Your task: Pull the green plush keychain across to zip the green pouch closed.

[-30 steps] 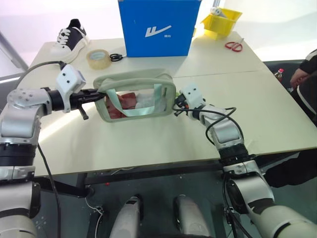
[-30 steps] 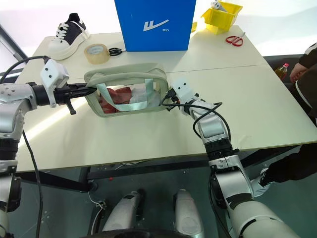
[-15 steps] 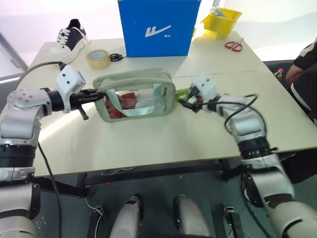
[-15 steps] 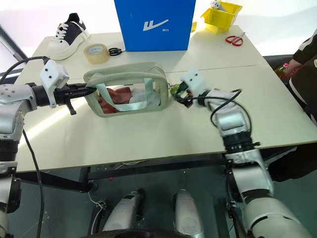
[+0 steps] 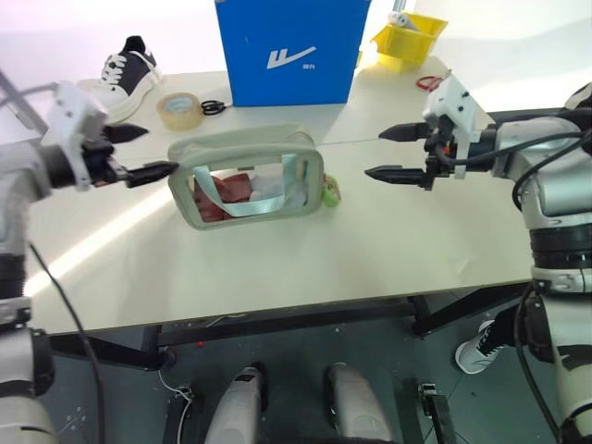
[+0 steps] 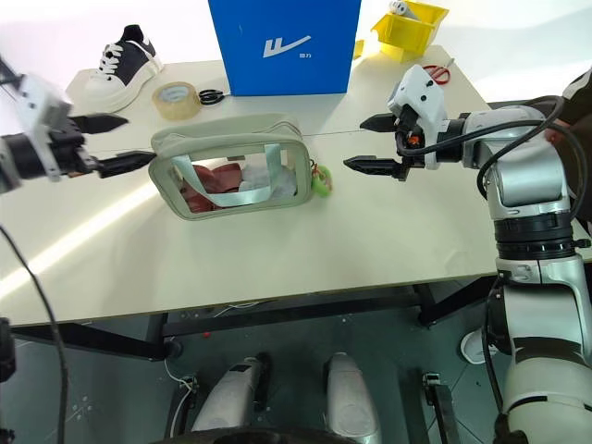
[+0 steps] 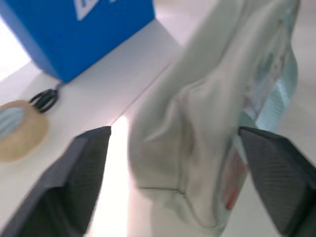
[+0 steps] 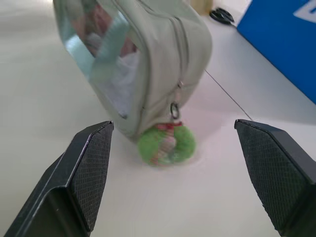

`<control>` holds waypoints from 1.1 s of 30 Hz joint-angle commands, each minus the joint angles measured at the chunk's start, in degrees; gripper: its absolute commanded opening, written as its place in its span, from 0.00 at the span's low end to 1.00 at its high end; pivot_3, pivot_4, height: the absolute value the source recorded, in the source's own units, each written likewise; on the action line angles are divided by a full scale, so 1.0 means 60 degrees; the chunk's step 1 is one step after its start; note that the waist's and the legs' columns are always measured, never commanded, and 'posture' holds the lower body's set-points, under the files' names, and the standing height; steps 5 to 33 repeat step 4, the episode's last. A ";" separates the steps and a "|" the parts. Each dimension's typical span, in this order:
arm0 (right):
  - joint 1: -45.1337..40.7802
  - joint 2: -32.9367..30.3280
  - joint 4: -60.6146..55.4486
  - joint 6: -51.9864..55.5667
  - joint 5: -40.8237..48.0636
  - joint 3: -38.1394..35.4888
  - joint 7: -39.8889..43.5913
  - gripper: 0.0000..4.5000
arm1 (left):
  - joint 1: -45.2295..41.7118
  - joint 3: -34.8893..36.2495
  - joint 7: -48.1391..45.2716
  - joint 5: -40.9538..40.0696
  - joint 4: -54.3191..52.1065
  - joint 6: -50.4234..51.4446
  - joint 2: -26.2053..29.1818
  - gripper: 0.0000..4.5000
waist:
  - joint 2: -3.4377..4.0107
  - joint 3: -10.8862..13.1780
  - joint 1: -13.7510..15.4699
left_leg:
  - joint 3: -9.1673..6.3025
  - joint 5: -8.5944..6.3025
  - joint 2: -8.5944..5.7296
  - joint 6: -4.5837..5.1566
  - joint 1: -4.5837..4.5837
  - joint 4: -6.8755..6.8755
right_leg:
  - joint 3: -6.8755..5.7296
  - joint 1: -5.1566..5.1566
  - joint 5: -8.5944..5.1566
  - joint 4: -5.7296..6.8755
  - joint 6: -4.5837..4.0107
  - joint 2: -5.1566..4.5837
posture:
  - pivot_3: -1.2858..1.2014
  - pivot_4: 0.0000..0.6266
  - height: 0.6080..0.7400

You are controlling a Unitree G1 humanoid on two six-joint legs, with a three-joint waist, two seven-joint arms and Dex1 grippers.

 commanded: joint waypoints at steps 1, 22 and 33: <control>0.0066 0.0094 -0.0565 0.0175 0.0330 -0.0299 -0.0262 0.91 | 0.0066 0.0636 0.0109 -0.0420 -0.0250 0.0437 0.0204 0.98 | 0.0000 0.0000 0.0033 | 0.0000 0.0000 0.0000 0.0000 0.0000 0.0000 | -0.0001 0.0001 0.0000 -0.0001 0.0000 0.0000 | 0.52 0.24 1.00; 0.0456 0.0354 -0.0944 0.0492 0.0464 -0.0612 -0.1069 0.91 | 0.0575 0.1181 0.0563 -0.0506 -0.0509 0.0481 0.0195 0.98 | -0.0003 -0.0002 0.0079 | -0.0002 0.0000 -0.0002 -0.0001 -0.0002 0.0005 | -0.0002 0.0009 0.0000 -0.0014 -0.0001 -0.0008 | 0.52 0.24 1.00; 0.0456 0.0354 -0.0944 0.0492 0.0464 -0.0612 -0.1069 0.91 | 0.0575 0.1181 0.0563 -0.0506 -0.0509 0.0481 0.0195 0.98 | -0.0003 -0.0002 0.0079 | -0.0002 0.0000 -0.0002 -0.0001 -0.0002 0.0005 | -0.0002 0.0009 0.0000 -0.0014 -0.0001 -0.0008 | 0.52 0.24 1.00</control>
